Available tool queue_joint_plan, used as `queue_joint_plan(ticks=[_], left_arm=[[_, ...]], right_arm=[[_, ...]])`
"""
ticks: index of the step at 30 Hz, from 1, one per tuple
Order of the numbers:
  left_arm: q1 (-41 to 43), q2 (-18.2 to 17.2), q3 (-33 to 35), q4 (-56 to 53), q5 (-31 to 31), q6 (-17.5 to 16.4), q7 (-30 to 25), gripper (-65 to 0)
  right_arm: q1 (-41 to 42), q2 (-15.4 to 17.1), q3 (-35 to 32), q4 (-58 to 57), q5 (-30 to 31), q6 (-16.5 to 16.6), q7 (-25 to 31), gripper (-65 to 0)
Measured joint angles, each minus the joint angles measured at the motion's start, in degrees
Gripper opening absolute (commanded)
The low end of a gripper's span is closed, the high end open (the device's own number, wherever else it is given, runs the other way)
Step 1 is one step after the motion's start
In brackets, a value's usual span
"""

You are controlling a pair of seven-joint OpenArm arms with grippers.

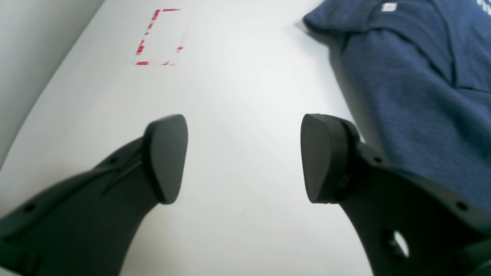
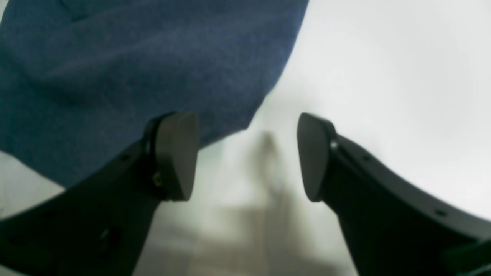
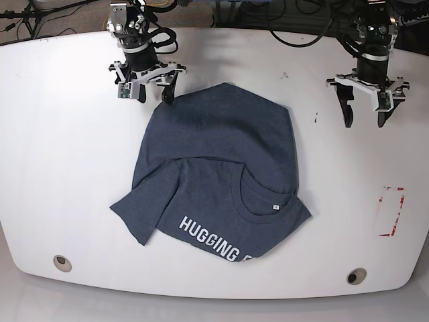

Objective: Fold the T-shirt properly
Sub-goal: 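Move the right gripper down onto the shirt's folded edge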

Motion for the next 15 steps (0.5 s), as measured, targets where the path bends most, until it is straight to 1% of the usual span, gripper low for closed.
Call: queue_joint_plan(ticks=[4, 15], left_arm=[[0.31, 0.02, 0.04, 0.00, -0.02, 0.00, 0.00, -21.5], [0.11, 0.02, 0.96, 0.00, -0.04, -0.02, 0.00, -21.6]], right_arm=[[0.02, 0.02, -0.09, 0.00, -0.63, 0.04, -0.79, -26.2], [0.52, 0.28, -0.09, 0.17, -0.37, 0.59, -0.68, -25.9]])
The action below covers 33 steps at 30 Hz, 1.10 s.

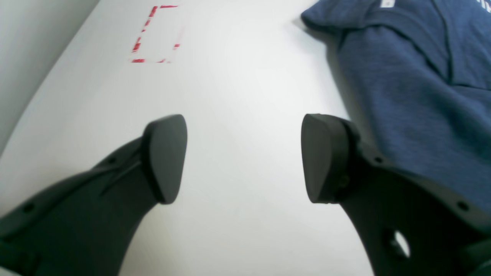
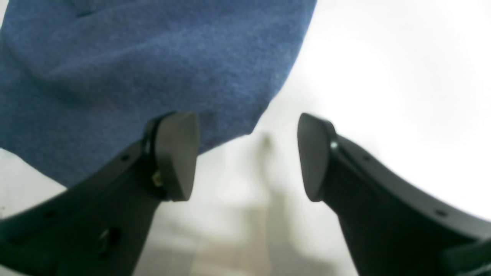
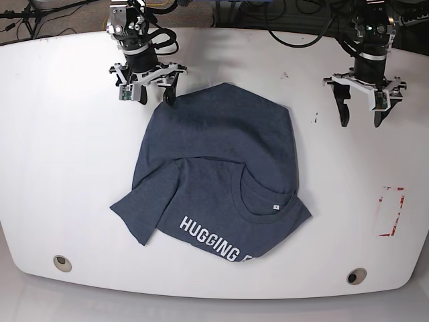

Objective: Fold the T-shirt properly
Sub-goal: 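Move the right gripper down onto the shirt's folded edge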

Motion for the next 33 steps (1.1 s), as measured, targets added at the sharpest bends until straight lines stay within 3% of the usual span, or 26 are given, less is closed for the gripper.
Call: queue_joint_plan(ticks=[33], left_arm=[[0.02, 0.00, -0.44, 0.00, -0.13, 0.00, -0.24, -21.4]], right_arm=[[0.98, -1.09, -1.18, -0.87, -0.02, -0.39, -1.95, -25.6]])
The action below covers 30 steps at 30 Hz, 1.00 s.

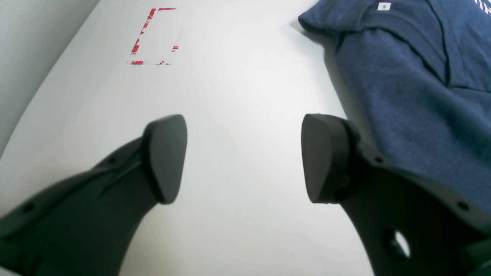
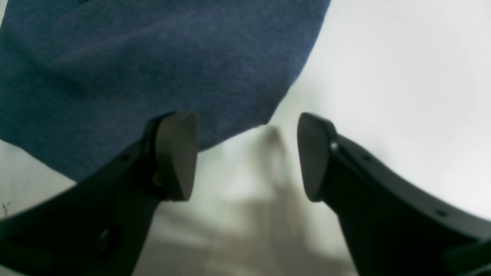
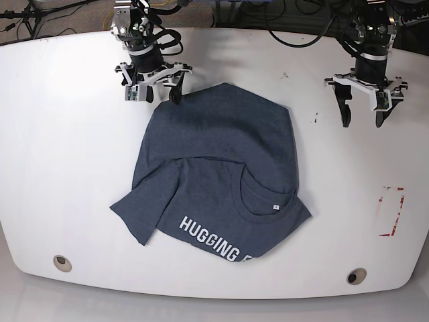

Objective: Fold the T-shirt properly
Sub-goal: 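Move the right gripper down onto the shirt's folded edge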

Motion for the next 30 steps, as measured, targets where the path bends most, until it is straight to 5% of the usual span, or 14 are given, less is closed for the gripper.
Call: queue_joint_plan(ticks=[30], left_arm=[[0.00, -0.02, 0.13, 0.07, 0.04, 0.02, -0.44, -21.2]], right_arm=[[2.29, 0.00, -4.76, -1.29, -0.44, -1.57, -0.94, -26.2]])
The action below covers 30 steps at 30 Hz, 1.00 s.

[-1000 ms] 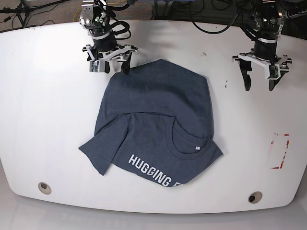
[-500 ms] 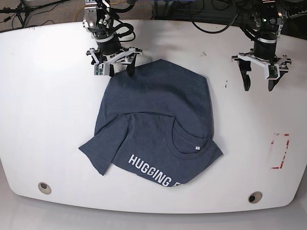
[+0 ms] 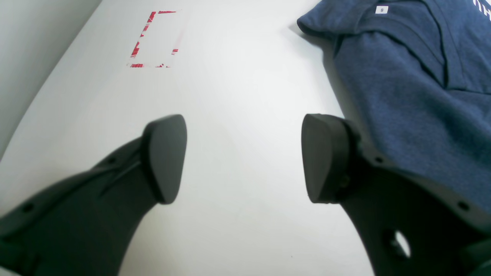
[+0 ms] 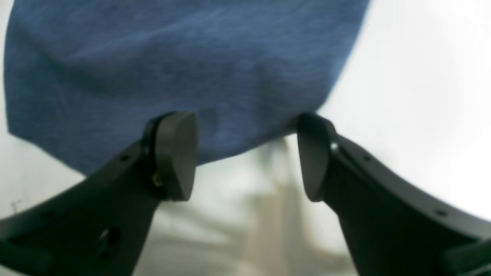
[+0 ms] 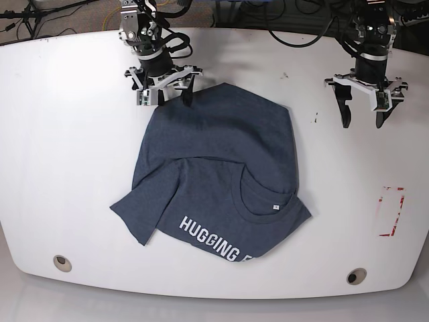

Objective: Fold the T-shirt properly
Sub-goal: 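Move the right gripper down onto the shirt's folded edge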

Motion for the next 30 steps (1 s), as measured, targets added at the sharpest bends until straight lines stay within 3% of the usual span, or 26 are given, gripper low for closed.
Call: queue_joint_plan(ticks=[12, 18, 20, 30], left_arm=[[0.00, 0.02, -0.15, 0.07, 0.17, 0.00, 0.00, -21.1], [0.00, 0.00, -0.15, 0.07, 0.17, 0.00, 0.00, -21.1], [0.00, 0.02, -0.15, 0.07, 0.17, 0.02, 0.00, -20.6], [0.11, 0.04, -0.02, 0.04, 0.17, -0.02, -0.20, -20.9]], right_arm=[[0.70, 0.20, 0.11, -0.90, 0.02, 0.31, 0.02, -26.9], [1.40, 0.28, 0.61, -1.57, 0.00, 0.11, 0.02, -30.6], [1.86, 0.28, 0.74, -2.12, 0.00, 0.13, 0.04, -38.2], [7.37, 1.31, 0.79, -8.70, 0.26, 1.05, 0.90, -58.8]])
